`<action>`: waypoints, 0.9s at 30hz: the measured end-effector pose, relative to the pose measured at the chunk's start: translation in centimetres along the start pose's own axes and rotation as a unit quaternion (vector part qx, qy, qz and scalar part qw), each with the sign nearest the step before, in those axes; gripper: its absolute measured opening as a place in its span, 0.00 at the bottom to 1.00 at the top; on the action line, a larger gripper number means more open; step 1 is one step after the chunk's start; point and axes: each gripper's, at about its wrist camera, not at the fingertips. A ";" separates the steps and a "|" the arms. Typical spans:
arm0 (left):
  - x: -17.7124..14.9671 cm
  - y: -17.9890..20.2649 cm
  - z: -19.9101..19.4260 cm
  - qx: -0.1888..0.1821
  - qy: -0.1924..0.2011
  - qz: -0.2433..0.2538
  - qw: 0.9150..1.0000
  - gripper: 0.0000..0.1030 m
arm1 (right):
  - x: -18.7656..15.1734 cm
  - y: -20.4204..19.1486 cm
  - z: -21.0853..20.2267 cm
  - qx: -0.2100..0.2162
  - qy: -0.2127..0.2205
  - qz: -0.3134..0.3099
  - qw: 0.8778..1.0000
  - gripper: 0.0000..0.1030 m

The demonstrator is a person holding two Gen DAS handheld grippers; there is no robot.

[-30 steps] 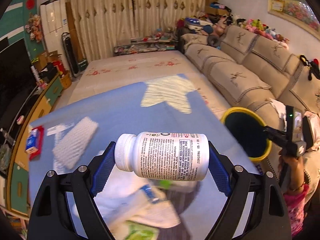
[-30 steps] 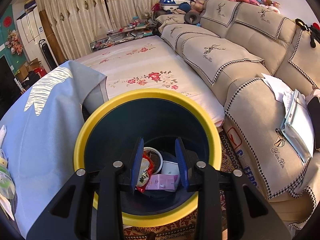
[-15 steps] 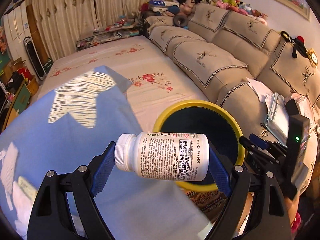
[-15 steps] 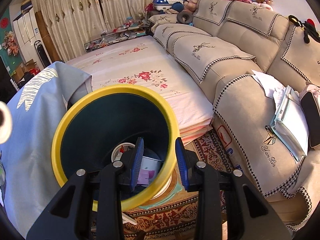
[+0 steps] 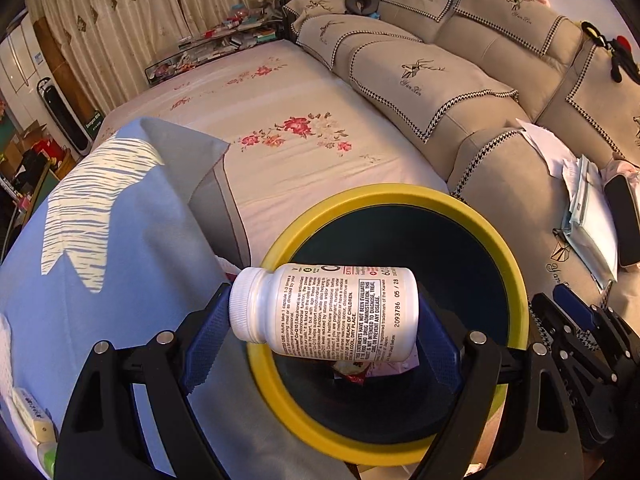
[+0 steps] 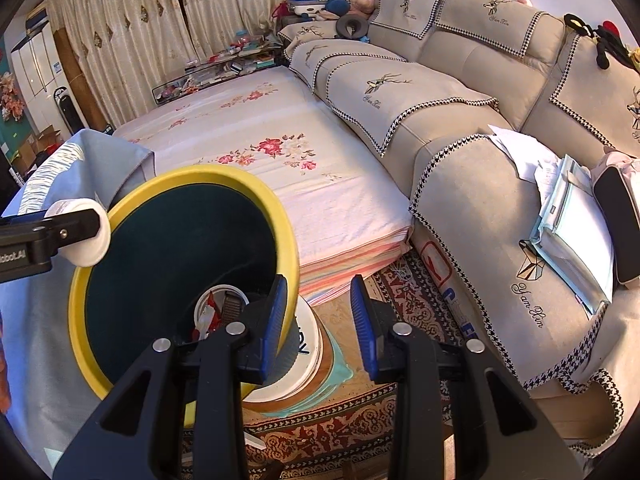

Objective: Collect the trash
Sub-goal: 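Carry the pill bottle over the bin and open the left tool, then grasp the clear jar with green lid with the right tool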

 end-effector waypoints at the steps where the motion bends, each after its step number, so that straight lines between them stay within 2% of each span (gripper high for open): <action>1: 0.2 0.2 0.3 0.001 -0.002 0.001 1.000 0.82 | 0.0 0.1 0.1 -0.001 -0.001 0.001 1.000 0.30; 5: 0.9 0.5 1.4 0.002 -0.012 -0.004 1.000 0.83 | 0.1 0.3 0.3 -0.002 -0.004 0.003 1.000 0.31; 7: 1.0 0.3 1.5 0.000 -0.014 -0.008 1.000 0.87 | 0.1 0.3 0.3 -0.002 -0.004 0.003 1.000 0.30; 11: 0.5 -0.3 -0.7 0.004 0.009 -0.011 1.000 0.89 | 0.1 0.3 -0.1 -0.001 -0.001 0.004 1.000 0.31; 17: -2.0 -2.5 -8.1 -0.001 0.071 -0.039 0.997 0.91 | -0.5 0.1 -1.1 0.000 0.002 0.000 1.000 0.36; 23: -7.7 -6.2 -16.6 0.013 0.138 -0.086 0.987 0.95 | -1.2 -1.3 -2.1 0.006 0.002 -0.012 1.000 0.36; 27: -12.4 -9.3 -20.6 0.047 0.158 -0.112 0.980 0.95 | -1.9 -2.8 -2.9 0.016 0.002 -0.023 1.000 0.36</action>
Point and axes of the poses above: each gripper's, at about its wrist camera, not at the fingertips, and z roughly the way its jaws point, y to its right, x to its top, and after that the axes turned 15 degrees about z, right-handed
